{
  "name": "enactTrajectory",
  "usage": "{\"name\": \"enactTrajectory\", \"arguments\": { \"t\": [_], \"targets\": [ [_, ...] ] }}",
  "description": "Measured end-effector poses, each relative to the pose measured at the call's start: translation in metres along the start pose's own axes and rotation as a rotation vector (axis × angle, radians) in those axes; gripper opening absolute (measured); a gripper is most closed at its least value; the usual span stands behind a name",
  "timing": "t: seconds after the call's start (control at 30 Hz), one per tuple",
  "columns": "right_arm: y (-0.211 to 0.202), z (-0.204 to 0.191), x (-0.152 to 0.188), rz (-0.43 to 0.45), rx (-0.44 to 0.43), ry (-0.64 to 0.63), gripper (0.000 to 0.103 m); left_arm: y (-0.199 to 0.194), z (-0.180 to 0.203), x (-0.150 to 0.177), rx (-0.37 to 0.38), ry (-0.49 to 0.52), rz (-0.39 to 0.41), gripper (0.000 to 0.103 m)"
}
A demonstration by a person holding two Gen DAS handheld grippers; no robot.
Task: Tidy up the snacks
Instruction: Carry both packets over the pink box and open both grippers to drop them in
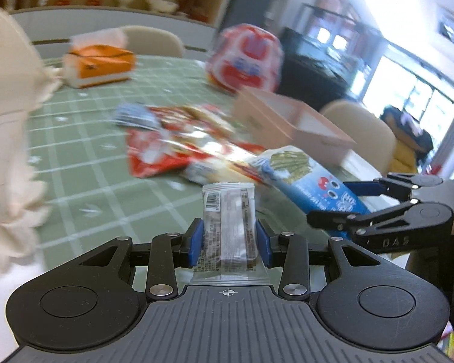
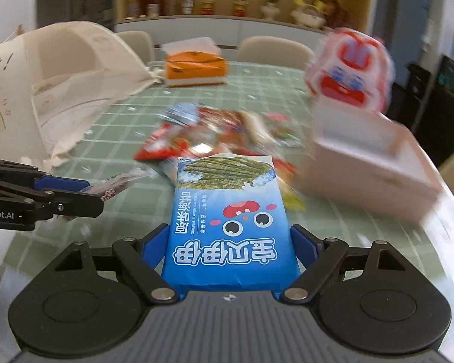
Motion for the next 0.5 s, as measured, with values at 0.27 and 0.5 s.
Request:
{"name": "enactTrajectory", "arguments": {
  "t": [0.27,0.5],
  "targets": [
    [-0.057,0.095,0.027,0.079,0.109,0.103,0.085,0.032,0.099,-0.008,0.055,0.169,-0.036,0.043],
    [-0.097,0.161,-0.019,0.251,0.185,0.102,0.085,0.068,0.153,-0.067,0.078,0.244,0.034,0.043]
  ]
}}
Point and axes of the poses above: each gripper's, at about its wrist camera, not at the fingertips, and y roughly the way its jaws point, z to its right, x to its underside, the point moved 8 cm from there along y, roughly the way its jaws point, and after that the axes turned 1 degree about y, right-handed, at the moved point
